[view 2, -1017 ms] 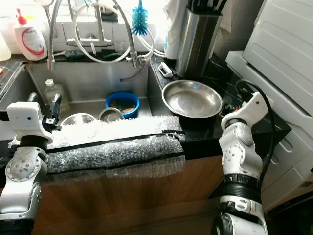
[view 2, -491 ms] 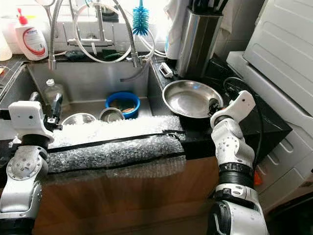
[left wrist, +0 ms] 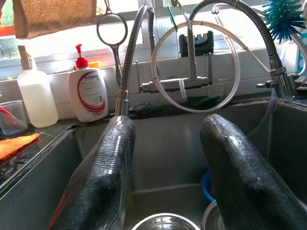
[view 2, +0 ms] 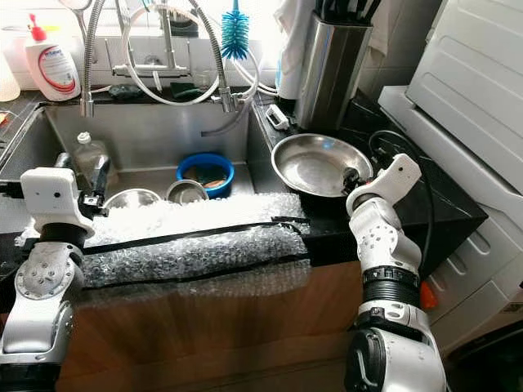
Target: Kitchen organization
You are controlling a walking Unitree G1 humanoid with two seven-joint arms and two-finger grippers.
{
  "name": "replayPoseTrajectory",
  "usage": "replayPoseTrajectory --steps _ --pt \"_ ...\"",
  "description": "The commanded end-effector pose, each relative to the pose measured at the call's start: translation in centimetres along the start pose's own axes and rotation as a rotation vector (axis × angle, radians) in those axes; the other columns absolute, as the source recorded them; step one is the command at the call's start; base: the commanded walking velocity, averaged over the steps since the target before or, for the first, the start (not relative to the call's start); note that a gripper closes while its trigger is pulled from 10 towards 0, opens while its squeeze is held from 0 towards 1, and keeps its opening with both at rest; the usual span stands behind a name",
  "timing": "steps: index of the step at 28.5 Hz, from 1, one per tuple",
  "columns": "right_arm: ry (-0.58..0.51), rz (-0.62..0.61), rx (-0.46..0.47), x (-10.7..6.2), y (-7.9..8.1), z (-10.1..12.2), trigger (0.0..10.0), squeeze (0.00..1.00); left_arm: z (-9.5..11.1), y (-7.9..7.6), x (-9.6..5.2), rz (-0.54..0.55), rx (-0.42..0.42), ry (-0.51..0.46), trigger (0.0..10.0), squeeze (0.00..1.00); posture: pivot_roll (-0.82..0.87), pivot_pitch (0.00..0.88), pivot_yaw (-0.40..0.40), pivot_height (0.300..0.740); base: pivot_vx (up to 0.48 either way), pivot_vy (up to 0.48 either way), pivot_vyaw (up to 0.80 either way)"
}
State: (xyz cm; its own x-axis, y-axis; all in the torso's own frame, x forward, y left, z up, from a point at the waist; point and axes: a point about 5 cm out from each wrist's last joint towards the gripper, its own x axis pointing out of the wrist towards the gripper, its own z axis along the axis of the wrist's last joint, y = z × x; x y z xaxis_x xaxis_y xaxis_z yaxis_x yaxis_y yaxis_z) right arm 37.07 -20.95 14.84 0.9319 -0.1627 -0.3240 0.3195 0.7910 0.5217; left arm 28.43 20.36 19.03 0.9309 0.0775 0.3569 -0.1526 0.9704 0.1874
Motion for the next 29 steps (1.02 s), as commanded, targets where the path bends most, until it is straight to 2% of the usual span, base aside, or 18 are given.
replayPoseTrajectory --steps 1,2,3,18,22,29 --pt "0.022 -0.007 -0.01 0.2 0.0 0.0 4.4 0.0 0.9 -0.3 0.3 -0.019 0.016 -0.028 10.0 0.0 0.02 0.0 -0.097 0.74 0.0 0.0 0.0" --pt "0.026 -0.006 -0.013 0.2 0.0 -0.1 4.4 0.0 0.9 -0.3 0.3 -0.019 0.016 -0.027 10.0 0.0 0.02 0.0 -0.097 0.74 0.0 0.0 0.0" --pt "0.028 -0.006 -0.012 0.2 0.1 -0.1 0.0 0.0 0.9 -0.3 0.3 -0.02 0.016 -0.027 10.0 0.0 0.02 0.0 -0.098 0.74 0.0 0.0 0.0" --pt "0.025 0.012 -0.007 0.2 0.4 -0.4 0.0 0.0 1.0 -0.9 0.5 -0.034 0.011 -0.03 10.0 0.0 0.02 0.0 -0.095 0.74 0.0 0.0 0.0" --pt "0.005 0.017 0.013 0.2 0.5 -0.3 0.0 0.0 1.1 -1.0 0.6 -0.039 0.011 -0.035 10.0 0.0 0.02 0.0 -0.093 0.74 0.0 0.0 0.0" --pt "-0.077 0.049 -0.013 0.0 0.9 0.1 0.0 0.0 1.3 -1.5 0.9 -0.055 0.024 -0.052 10.0 0.0 0.02 0.0 -0.085 0.74 0.0 0.0 0.0"
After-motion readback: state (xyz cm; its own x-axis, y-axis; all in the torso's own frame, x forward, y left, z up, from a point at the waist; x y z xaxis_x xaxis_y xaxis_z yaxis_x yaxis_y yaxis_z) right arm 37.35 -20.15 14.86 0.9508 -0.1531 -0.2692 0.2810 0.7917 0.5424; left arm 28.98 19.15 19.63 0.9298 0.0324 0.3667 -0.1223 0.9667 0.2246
